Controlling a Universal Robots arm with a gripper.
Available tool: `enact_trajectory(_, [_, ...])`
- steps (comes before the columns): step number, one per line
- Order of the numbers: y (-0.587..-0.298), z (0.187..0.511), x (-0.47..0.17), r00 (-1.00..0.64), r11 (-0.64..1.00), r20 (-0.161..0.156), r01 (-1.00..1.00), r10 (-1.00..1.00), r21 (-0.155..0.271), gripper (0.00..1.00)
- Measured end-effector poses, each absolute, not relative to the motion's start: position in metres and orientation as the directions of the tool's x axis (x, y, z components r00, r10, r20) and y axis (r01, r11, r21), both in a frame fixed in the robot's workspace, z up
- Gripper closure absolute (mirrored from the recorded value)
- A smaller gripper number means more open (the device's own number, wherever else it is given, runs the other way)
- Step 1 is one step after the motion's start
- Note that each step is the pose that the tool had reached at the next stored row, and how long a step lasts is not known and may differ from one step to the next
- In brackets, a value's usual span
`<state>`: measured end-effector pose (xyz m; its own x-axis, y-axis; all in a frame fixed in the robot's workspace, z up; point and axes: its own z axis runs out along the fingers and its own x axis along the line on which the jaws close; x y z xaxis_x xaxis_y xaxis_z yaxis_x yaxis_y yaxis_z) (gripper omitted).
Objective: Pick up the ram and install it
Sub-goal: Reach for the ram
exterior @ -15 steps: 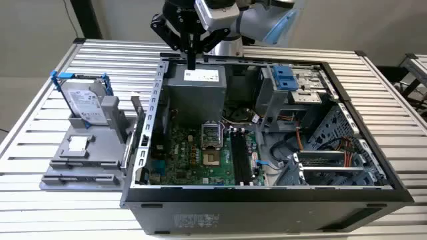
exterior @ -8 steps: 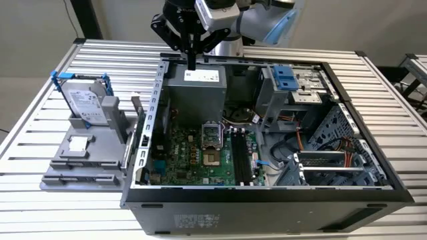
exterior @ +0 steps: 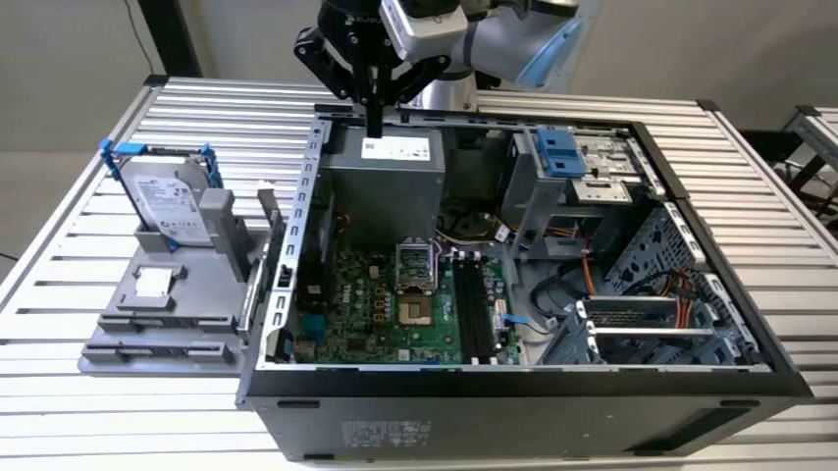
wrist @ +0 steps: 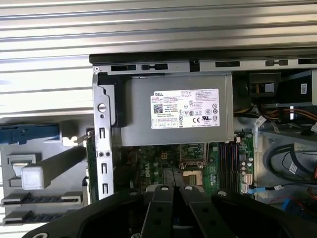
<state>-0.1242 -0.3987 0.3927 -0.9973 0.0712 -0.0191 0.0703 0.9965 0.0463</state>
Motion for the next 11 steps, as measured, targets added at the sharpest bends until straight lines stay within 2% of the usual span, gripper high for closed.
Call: enact_trajectory(11, [-0.399, 0.393, -0.146, -0.997, 0.996, -0.019, 0.07, 0.071, 0.046, 1.0])
